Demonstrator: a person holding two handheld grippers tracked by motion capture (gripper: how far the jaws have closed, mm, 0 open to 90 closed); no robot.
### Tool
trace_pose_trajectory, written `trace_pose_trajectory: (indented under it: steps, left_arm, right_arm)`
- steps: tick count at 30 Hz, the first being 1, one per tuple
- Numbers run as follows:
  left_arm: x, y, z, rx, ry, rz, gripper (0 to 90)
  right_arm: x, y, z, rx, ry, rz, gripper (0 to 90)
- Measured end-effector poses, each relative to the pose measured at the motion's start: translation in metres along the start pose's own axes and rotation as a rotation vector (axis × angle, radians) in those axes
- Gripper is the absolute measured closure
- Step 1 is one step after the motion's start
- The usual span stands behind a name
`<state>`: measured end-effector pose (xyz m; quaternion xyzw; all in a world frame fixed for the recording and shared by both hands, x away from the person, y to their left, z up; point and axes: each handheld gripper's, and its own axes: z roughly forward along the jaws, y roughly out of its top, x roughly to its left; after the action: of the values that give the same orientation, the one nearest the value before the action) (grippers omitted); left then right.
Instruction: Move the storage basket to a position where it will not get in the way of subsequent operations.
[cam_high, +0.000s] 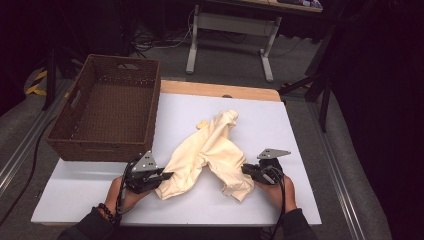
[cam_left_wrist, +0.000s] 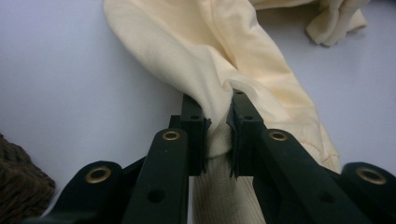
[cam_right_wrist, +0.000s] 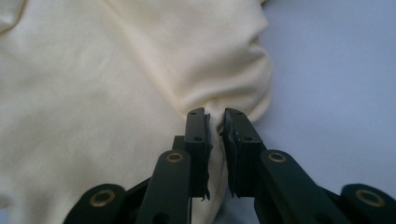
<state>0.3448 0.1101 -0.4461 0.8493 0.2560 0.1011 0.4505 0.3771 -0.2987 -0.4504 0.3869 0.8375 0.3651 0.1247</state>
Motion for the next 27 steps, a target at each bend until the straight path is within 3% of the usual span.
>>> trace_pose_trajectory:
  steps: [5,13,27]
  left_arm:
    - [0.001,0.002,-0.011,-0.045,0.027,0.000,79.7]
    - [0.006,0.005,-0.024,-0.094,0.037,-0.016,79.8]
    - [0.001,0.016,-0.036,-0.214,0.053,-0.010,80.0]
  right_arm:
    - [0.008,0.004,0.005,-0.010,0.020,-0.018,82.9]
    - [0.037,0.016,0.021,-0.026,0.053,-0.083,83.2]
    - [0.065,0.032,0.041,-0.075,0.054,-0.134,83.8]
